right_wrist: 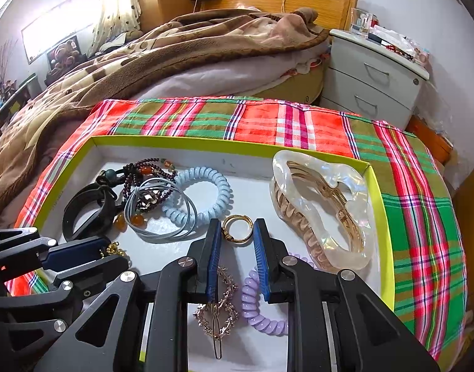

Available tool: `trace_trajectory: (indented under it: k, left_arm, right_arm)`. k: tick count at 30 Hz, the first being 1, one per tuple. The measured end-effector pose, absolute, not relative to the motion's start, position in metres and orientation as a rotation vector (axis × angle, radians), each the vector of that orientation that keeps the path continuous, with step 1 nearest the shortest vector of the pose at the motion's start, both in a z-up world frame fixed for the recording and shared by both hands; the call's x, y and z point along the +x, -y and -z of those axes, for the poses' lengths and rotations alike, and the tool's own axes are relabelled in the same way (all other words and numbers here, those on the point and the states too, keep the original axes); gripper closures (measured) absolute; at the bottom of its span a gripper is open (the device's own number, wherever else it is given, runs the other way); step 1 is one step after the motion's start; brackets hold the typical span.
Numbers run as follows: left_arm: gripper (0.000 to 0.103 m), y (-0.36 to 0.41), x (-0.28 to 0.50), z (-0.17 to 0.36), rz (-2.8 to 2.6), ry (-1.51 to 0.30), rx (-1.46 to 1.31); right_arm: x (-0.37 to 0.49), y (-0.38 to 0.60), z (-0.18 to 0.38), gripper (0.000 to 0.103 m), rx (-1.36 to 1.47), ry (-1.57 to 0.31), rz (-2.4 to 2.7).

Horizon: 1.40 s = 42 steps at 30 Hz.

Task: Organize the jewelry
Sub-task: 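Lower the brooch into the box with the left gripper while the right lowers the ring in and opens, then open both grippers and withdraw them up from the box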

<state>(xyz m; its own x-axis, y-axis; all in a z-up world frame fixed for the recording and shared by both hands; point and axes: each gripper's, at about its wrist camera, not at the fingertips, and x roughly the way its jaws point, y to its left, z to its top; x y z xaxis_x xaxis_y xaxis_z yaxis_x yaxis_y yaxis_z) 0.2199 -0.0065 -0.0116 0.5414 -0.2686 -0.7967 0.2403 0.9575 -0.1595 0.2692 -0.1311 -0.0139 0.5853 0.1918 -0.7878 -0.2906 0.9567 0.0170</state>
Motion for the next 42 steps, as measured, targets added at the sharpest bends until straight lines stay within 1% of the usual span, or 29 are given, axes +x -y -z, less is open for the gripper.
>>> trace_trajectory:
  k: [2, 4, 6, 8, 10, 15, 20, 22, 32, 42]
  left_arm:
    - [0.08, 0.007, 0.22, 0.011, 0.306, -0.954, -0.037]
    - [0.073, 0.008, 0.22, 0.011, 0.32, -0.957, -0.041]
    - [0.073, 0.009, 0.219, 0.011, 0.313, -0.953, -0.039]
    - [0.072, 0.008, 0.218, 0.009, 0.312, -0.95, -0.045]
    - [0.07, 0.007, 0.218, 0.007, 0.298, -0.948, -0.045]
    - [0.066, 0.005, 0.211, -0.002, 0.272, -0.924, -0.04]
    - [0.065, 0.001, 0.195, -0.015, 0.239, -0.892, -0.038]
    - [0.061, -0.002, 0.189, -0.019, 0.205, -0.877, -0.033]
    - [0.061, -0.004, 0.149, -0.032, 0.098, -0.822, -0.005]
    - [0.061, -0.003, 0.13, -0.038, 0.035, -0.789, -0.03]
  right_arm:
    - [0.269, 0.132, 0.014, 0.081, -0.116, -0.903, -0.281]
    - [0.268, 0.132, 0.014, 0.081, -0.111, -0.904, -0.283]
    - [0.268, 0.133, 0.013, 0.08, -0.105, -0.903, -0.284]
    - [0.266, 0.135, 0.012, 0.073, -0.095, -0.896, -0.282]
    - [0.265, 0.136, 0.011, 0.07, -0.082, -0.89, -0.282]
    - [0.256, 0.141, -0.001, 0.07, -0.046, -0.854, -0.282]
    - [0.238, 0.147, -0.016, 0.07, -0.006, -0.809, -0.282]
    - [0.228, 0.148, -0.023, 0.07, 0.002, -0.789, -0.276]
    - [0.167, 0.152, -0.04, 0.07, 0.032, -0.722, -0.236]
    - [0.141, 0.154, -0.04, 0.069, 0.038, -0.711, -0.197]
